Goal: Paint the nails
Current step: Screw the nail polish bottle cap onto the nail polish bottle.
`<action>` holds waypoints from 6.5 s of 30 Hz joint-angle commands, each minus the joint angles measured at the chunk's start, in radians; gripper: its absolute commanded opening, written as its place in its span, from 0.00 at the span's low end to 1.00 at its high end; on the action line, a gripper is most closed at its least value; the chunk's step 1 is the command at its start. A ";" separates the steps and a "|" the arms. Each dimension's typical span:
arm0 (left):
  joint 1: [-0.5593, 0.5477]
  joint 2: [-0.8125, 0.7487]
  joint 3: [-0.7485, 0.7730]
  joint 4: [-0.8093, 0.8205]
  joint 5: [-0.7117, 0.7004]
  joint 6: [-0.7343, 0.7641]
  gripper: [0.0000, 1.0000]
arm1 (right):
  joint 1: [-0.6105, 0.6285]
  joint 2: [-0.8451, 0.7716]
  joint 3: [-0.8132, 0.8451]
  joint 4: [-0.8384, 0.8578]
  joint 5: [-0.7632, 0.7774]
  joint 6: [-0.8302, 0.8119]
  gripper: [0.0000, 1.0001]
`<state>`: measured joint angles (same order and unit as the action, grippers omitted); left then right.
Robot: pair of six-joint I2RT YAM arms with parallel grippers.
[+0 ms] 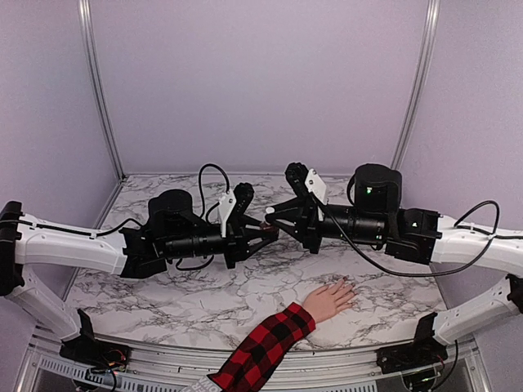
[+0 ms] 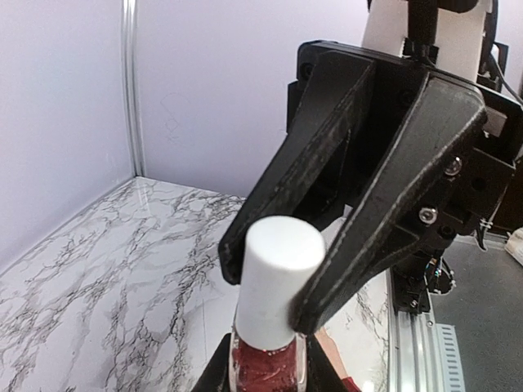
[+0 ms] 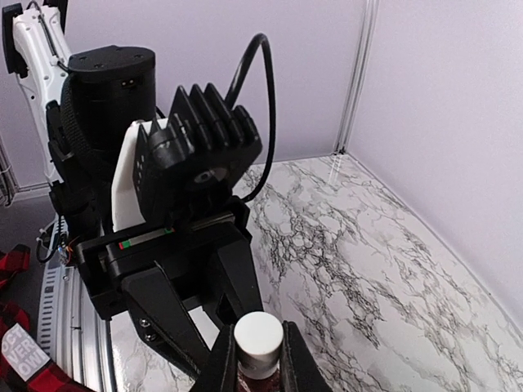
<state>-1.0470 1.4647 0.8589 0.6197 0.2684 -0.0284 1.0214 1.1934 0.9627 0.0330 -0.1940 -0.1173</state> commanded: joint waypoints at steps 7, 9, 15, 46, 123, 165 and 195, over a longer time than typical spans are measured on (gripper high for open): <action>0.013 0.049 0.028 0.158 -0.254 -0.096 0.00 | -0.005 0.095 0.014 0.003 0.234 0.097 0.00; 0.013 0.060 0.027 0.164 -0.284 -0.106 0.00 | -0.005 0.098 0.010 0.014 0.250 0.107 0.00; 0.014 0.073 0.026 0.168 -0.259 -0.105 0.00 | -0.006 0.086 0.013 0.012 0.244 0.101 0.09; -0.003 0.047 0.036 0.017 0.616 0.000 0.00 | -0.045 -0.058 0.074 -0.237 -0.581 -0.186 0.40; -0.004 0.073 0.038 0.114 -0.371 0.036 0.00 | -0.068 0.189 0.049 -0.042 0.128 0.179 0.11; -0.011 0.082 0.067 0.029 0.675 0.002 0.00 | -0.025 -0.007 0.073 -0.221 -0.663 -0.188 0.33; -0.001 0.043 0.044 0.026 0.549 0.024 0.00 | -0.051 0.004 0.067 -0.197 -0.698 -0.127 0.15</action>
<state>-1.0603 1.5383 0.8989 0.6445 0.8993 -0.0139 0.9718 1.1889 1.0000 -0.1715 -0.8696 -0.2546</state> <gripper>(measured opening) 0.204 0.167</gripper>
